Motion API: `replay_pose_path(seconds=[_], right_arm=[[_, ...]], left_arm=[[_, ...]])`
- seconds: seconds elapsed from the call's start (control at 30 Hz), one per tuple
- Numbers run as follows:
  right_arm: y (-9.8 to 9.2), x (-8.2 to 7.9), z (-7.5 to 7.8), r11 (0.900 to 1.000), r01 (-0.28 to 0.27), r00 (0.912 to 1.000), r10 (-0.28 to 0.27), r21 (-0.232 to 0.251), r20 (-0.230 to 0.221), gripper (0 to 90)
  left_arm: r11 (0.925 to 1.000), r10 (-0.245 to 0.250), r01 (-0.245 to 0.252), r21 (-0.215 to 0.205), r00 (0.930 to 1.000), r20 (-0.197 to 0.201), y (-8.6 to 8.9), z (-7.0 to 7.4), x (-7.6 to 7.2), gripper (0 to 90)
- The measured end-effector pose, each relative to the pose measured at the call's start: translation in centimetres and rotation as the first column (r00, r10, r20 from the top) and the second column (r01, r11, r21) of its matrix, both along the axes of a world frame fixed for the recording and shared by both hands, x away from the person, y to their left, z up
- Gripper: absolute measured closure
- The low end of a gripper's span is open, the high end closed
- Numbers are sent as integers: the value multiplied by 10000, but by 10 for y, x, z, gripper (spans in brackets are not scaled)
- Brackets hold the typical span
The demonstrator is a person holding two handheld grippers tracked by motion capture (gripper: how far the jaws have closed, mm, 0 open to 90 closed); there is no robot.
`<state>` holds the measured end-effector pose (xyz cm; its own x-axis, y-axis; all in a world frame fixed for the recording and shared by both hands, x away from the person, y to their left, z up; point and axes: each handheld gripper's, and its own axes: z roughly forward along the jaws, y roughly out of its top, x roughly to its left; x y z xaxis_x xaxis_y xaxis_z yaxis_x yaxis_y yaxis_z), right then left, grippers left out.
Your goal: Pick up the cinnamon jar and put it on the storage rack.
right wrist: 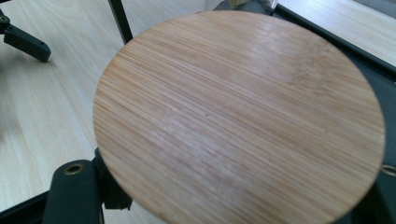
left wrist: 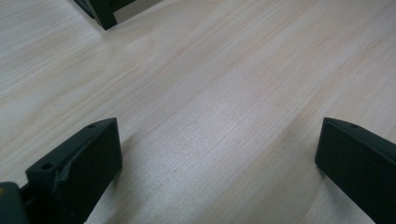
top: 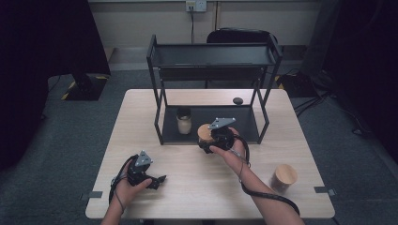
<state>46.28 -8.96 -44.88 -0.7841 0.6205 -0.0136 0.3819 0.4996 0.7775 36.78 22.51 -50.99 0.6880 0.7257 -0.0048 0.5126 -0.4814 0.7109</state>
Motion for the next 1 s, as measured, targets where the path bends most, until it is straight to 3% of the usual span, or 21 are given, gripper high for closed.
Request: replay_pose_path(seconds=[1.0], right_arm=[[5,17,2,9996,288,9996,-288,34,-5,252]], left_arm=[[10000,2,-2,-1,10000,0,0,0,0,1]])
